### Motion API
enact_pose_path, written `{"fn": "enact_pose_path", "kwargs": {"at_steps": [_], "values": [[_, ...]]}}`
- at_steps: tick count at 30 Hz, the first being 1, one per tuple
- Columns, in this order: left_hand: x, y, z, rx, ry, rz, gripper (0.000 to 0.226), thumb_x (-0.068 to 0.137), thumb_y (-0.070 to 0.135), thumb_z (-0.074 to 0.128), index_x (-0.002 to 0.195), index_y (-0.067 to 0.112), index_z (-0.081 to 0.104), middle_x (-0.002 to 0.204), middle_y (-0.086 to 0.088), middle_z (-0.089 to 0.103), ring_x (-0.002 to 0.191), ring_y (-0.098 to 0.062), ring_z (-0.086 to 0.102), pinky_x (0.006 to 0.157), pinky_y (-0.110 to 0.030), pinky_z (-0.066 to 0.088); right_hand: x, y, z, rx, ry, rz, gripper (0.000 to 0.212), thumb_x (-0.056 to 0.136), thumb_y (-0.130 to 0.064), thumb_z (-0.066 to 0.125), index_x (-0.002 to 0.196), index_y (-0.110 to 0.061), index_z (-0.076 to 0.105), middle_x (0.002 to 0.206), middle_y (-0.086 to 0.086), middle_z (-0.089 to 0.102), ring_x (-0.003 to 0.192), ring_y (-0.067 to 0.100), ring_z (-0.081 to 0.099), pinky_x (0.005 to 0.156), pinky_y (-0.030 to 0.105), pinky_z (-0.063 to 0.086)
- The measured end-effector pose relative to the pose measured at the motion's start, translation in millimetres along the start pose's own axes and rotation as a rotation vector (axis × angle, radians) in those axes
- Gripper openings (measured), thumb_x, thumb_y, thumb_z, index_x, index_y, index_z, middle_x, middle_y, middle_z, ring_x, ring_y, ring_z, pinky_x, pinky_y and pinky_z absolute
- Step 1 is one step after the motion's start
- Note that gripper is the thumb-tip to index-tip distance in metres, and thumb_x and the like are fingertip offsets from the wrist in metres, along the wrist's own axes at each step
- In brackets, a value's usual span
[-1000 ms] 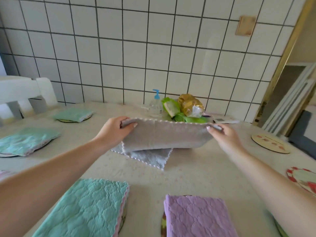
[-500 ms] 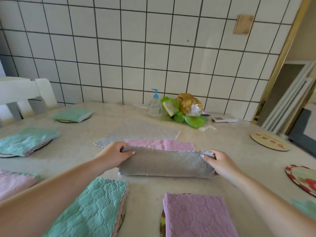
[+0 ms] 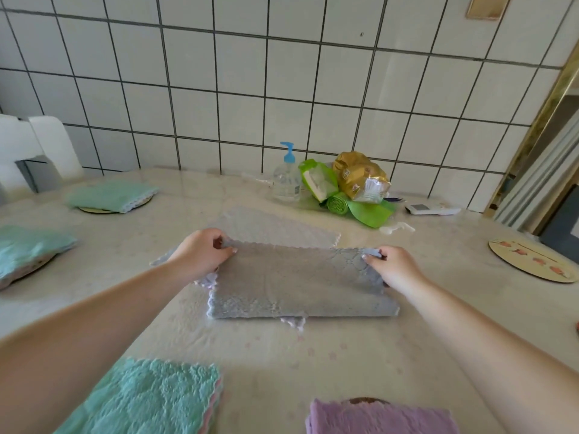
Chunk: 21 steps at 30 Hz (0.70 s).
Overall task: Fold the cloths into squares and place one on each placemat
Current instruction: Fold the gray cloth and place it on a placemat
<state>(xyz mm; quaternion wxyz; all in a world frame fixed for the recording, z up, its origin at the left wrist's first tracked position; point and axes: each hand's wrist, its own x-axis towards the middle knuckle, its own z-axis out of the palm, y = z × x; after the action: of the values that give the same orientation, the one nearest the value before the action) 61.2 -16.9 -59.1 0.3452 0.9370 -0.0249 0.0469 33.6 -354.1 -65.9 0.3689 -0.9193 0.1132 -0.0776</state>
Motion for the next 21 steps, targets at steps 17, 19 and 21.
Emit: {"fn": "enact_pose_path", "kwargs": {"at_steps": [17,19,21], "values": [[24,-5,12,0.173,-0.077,-0.03,0.022,0.083,0.026,0.06,0.103,0.018,0.061,0.095,-0.004,0.065,0.082,-0.022,0.061,0.068,-0.027,0.046,27,-4,9,-0.137,0.042,0.021,0.019,0.086,-0.025,0.063,0.098,-0.011,0.064,0.101,0.008,0.067,0.097,0.028,0.059,0.075,0.029,0.04],[19,4,12,0.278,-0.019,0.006,0.039,0.085,0.029,0.059,0.122,0.019,0.053,0.117,-0.006,0.056,0.102,-0.024,0.056,0.085,-0.032,0.047,24,-12,7,-0.196,0.07,-0.005,0.036,0.088,-0.03,0.059,0.119,-0.013,0.058,0.124,0.006,0.06,0.111,0.027,0.056,0.087,0.03,0.042],[8,18,18,0.343,0.074,0.144,0.043,0.089,0.031,0.056,0.129,0.02,0.049,0.133,-0.005,0.048,0.118,-0.023,0.048,0.098,-0.037,0.042,13,-25,14,-0.268,0.087,-0.137,0.04,0.09,-0.03,0.055,0.127,-0.015,0.054,0.135,0.006,0.052,0.118,0.026,0.053,0.095,0.033,0.041]]}}
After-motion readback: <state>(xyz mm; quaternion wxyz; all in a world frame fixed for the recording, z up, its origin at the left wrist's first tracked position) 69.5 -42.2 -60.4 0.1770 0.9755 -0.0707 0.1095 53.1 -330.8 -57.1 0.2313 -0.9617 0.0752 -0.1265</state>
